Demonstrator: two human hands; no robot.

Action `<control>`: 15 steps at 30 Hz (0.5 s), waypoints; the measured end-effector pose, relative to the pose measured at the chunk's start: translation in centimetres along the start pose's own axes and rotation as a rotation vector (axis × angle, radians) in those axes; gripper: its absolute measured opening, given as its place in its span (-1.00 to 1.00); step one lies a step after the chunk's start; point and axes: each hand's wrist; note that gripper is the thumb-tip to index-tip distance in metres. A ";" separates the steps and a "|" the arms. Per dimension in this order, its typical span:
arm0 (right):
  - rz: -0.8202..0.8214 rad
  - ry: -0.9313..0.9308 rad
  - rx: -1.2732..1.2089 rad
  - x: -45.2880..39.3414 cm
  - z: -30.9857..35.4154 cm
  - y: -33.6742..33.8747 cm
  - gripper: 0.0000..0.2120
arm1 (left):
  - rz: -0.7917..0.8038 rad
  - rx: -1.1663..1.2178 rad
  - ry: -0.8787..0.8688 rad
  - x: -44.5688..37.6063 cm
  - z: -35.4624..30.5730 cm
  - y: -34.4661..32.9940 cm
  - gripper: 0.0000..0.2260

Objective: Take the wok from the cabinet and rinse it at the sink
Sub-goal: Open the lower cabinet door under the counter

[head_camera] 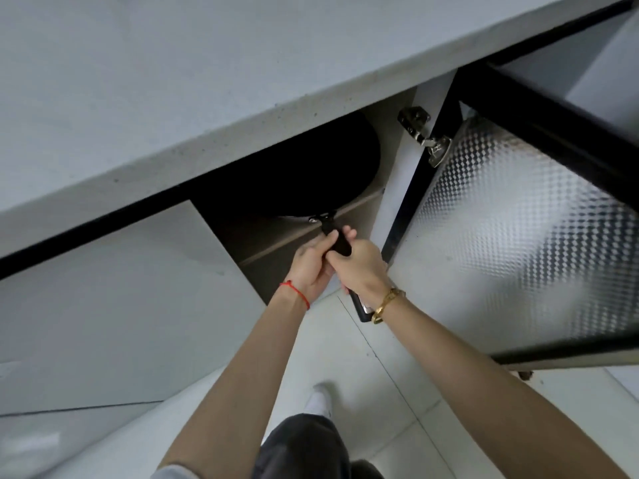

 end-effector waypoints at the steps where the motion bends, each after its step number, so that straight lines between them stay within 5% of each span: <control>1: -0.002 -0.008 -0.021 1.4 0.2 0.7 -0.85 | -0.005 -0.013 0.011 1.3 0.2 0.0 -0.72; 15: -0.044 -0.236 -0.001 15.5 1.9 8.6 -0.83 | 0.040 -0.104 0.243 16.8 2.5 -0.9 -0.76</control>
Point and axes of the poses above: each hand's wrist, its own x-axis away from the middle knuckle, its own y-axis out of the back of the hand, z = x × y, and after that the axes turned 14 degrees about -z, right-handed
